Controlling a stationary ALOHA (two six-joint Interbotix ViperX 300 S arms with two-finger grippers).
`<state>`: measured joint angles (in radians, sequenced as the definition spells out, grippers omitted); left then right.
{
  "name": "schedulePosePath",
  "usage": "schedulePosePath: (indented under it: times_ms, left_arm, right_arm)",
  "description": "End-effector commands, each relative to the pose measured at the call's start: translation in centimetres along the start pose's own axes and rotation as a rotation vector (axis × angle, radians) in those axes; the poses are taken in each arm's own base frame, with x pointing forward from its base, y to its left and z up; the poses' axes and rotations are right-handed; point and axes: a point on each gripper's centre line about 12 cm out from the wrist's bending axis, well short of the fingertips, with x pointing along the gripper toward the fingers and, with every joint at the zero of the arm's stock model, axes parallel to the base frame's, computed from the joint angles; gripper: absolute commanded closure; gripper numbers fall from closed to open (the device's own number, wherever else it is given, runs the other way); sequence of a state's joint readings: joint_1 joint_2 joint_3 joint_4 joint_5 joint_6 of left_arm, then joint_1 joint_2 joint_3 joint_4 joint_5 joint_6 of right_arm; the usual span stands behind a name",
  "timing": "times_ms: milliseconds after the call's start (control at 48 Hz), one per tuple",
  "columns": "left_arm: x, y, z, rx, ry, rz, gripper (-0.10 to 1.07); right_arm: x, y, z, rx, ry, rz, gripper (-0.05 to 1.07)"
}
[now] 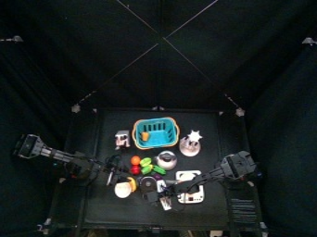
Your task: Grab pot lid
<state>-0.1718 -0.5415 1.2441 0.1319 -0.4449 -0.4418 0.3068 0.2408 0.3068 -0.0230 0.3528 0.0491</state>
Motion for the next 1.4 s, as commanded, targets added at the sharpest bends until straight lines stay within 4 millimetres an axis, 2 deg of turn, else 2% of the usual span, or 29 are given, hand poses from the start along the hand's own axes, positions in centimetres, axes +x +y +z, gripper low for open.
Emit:
schedulePosePath:
  times_ms: [0,188,292,479,625,729,833,979,1208,1375]
  left_arm:
    - [0.2,-0.1,0.5,-0.005,-0.013,0.000,0.15]
    - [0.1,0.1,0.1,-0.006,0.010,0.012,0.15]
    - [0.0,0.2,-0.3,-0.004,0.025,0.019,0.15]
    - [-0.2,0.5,-1.0,-0.010,0.050,0.031,0.15]
    - [-0.2,0.6,-1.1,-0.001,0.071,0.041,0.15]
    - [-0.3,0.8,-1.6,0.036,0.107,0.048,0.15]
    - [-0.4,1.4,-1.8,0.094,0.138,0.071,0.15]
    - [-0.6,2.3,-1.8,0.142,0.156,0.105,0.15]
    - [-0.9,2.4,-1.4,0.151,0.138,0.111,0.15]
    - [-1.6,2.6,-1.3,0.145,0.121,0.120,0.15]
  right_arm:
    - [-3.0,0.0,2.1,-0.001,-0.081,0.001,0.50]
    - [-5.0,-0.3,2.4,0.001,-0.118,-0.002,0.50]
    - [-5.2,-1.6,2.5,0.003,-0.128,-0.030,0.49]
    - [-4.3,-3.9,2.8,0.016,-0.178,-0.069,0.46]
    - [-4.2,-5.5,2.9,0.033,-0.199,-0.094,0.32]
    - [-4.0,-5.8,2.9,0.034,-0.198,-0.099,0.22]
    - [-3.7,-6.1,2.6,0.029,-0.189,-0.105,0.17]
    - [-3.2,-7.2,2.3,0.033,-0.177,-0.124,0.16]
    - [-2.7,-8.5,2.4,0.065,-0.174,-0.140,0.16]
    - [-2.0,-8.2,2.4,0.055,-0.166,-0.133,0.16]
